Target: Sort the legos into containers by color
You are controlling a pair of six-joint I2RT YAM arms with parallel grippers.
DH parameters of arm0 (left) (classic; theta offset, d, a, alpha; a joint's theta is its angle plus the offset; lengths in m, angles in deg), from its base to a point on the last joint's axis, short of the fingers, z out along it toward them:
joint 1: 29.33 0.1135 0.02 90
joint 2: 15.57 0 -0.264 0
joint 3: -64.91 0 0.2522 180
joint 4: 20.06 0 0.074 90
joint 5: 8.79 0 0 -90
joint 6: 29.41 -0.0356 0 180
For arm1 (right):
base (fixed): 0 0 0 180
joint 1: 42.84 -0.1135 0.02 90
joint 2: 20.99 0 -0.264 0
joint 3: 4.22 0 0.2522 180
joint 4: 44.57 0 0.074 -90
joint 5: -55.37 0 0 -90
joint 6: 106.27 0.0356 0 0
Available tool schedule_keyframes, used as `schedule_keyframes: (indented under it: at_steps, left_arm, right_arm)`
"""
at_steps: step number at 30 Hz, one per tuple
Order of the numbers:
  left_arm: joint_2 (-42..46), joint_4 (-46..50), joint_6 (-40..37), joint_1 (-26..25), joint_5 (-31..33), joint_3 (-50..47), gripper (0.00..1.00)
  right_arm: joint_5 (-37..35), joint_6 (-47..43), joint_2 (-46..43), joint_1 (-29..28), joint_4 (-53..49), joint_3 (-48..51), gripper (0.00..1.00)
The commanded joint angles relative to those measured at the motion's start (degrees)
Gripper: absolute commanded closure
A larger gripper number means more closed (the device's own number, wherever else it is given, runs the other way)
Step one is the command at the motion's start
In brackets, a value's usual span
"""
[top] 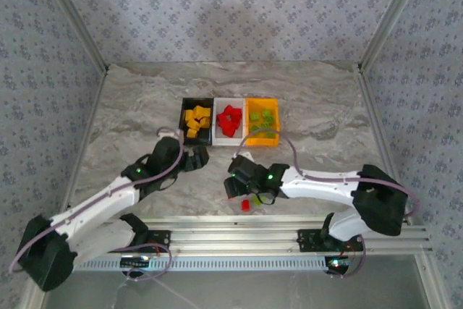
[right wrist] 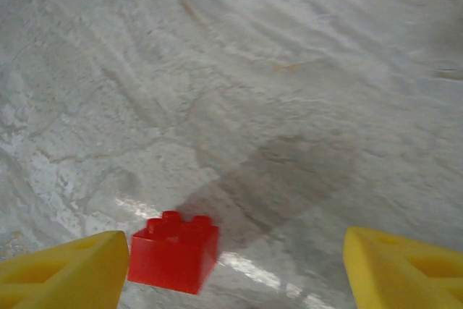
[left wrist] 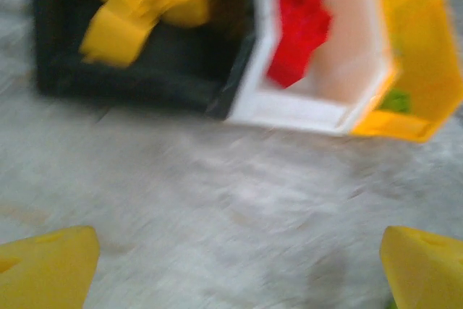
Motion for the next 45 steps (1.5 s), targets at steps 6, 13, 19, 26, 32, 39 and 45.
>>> schedule_keyframes:
  at_steps: [6, 13, 19, 26, 32, 39, 45]
  left_arm:
    - [15.50, 6.09, 7.51, 0.01, 7.66, -7.56, 0.01]
    - [16.44, 7.89, 7.21, 0.15, 8.69, -6.60, 0.00]
    - [14.22, 5.55, 5.46, 0.14, 6.95, -5.21, 0.01]
    - [10.17, 1.48, 4.70, 0.03, 3.64, -5.51, 0.01]
    - [7.19, -0.52, 4.17, 0.01, 1.11, -5.25, 0.01]
    - [5.64, -1.62, 3.90, -0.71, -0.97, -5.33, 0.01]
    - [3.74, -2.50, 3.50, -2.16, -1.76, -5.25, 0.00]
  right_arm:
    - [-0.76, 0.55, 8.19, -3.03, 0.70, -4.15, 0.23]
    - [0.45, 0.67, 11.68, -3.52, 2.17, -4.79, 0.46]
    - [1.36, -0.35, 9.11, -2.50, 3.98, -3.98, 0.63]
    - [0.98, -5.30, 3.22, 5.83, 0.05, -11.53, 0.66]
    - [0.88, -8.02, 9.72, 15.60, -0.89, -23.87, 0.65]
    - [3.55, -9.63, 24.19, 22.56, -2.74, -39.87, 0.63]
    - [4.01, -9.03, 30.91, 24.66, -6.25, -48.30, 0.56]
